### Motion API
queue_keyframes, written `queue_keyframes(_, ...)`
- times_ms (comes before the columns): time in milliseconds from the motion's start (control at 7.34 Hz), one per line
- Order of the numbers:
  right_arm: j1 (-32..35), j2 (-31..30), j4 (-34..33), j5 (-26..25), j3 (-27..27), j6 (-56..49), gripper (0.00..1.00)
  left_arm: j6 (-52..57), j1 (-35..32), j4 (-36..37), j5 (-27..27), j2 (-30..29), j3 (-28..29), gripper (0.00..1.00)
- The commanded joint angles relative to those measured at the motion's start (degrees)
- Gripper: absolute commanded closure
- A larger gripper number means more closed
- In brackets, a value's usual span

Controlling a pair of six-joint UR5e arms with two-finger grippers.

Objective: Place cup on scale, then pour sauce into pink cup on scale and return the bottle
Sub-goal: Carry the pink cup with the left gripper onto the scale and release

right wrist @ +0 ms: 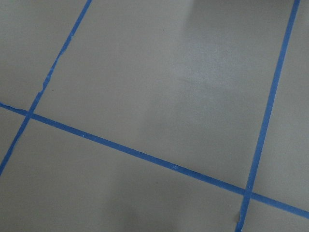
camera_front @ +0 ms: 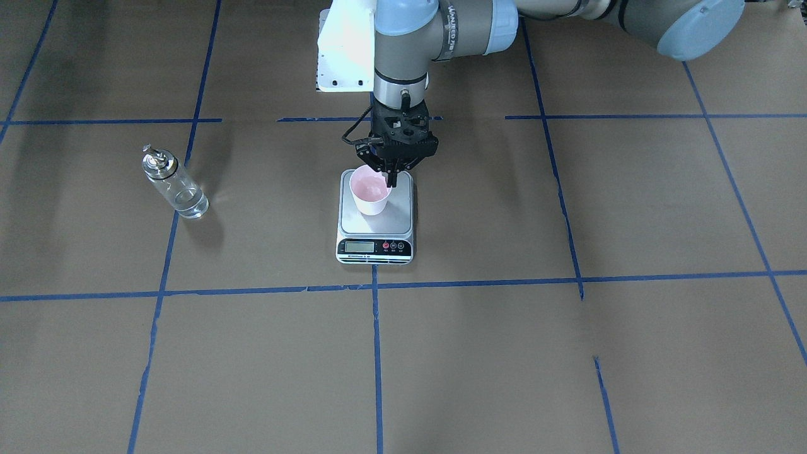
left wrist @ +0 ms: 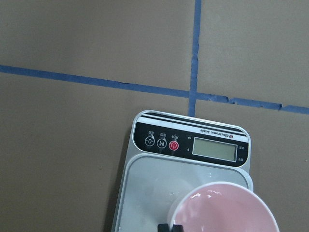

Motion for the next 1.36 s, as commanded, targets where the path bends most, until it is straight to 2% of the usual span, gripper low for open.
queue_keyframes(0, -0.03, 0.00, 0.00, 0.00, -0.04, 0.01, 0.00, 0.05, 0.39, -0.03, 0.01, 0.28, -0.04, 0.84)
queue_keyframes(136, -0.03, 0.00, 0.00, 0.00, 0.04, 0.01, 0.00, 0.13, 0.39, -0.03, 0.01, 0.45, -0.21, 0.71)
queue_keyframes(272, -0.03, 0.00, 0.09, 0.00, 0.13, -0.08, 0.00, 0.22, 0.39, 0.05, 0.01, 0.54, -0.56, 0.52)
queue_keyframes(408, -0.03, 0.00, 0.09, 0.00, 0.22, -0.08, 0.00, 0.57, 0.39, 0.05, -0.08, 0.72, -0.91, 0.18)
queue_keyframes(545, 0.06, 0.00, 0.09, 0.09, 0.22, -0.08, 0.00, 2.75, 0.21, 0.66, -0.17, 1.33, -2.74, 0.00)
queue_keyframes(817, -0.03, 0.00, 0.00, 0.44, 1.44, 2.01, 0.00, 13.79, -1.36, 1.37, -2.17, 12.69, -17.98, 0.00)
queue_keyframes(953, -0.20, -0.26, -0.26, 0.53, 4.50, 8.64, 0.00, 20.89, -4.85, 1.55, -3.50, 17.54, -24.15, 0.00)
queue_keyframes(1089, -2.12, -1.13, -0.44, 0.44, 8.44, 13.84, 0.00, 27.31, -9.41, 1.64, -5.77, 22.81, -26.56, 0.00)
queue_keyframes(1225, -4.92, -1.66, -0.88, 0.09, 12.75, 20.16, 0.00, 36.60, -16.85, 1.55, -9.36, 26.17, -26.67, 0.00)
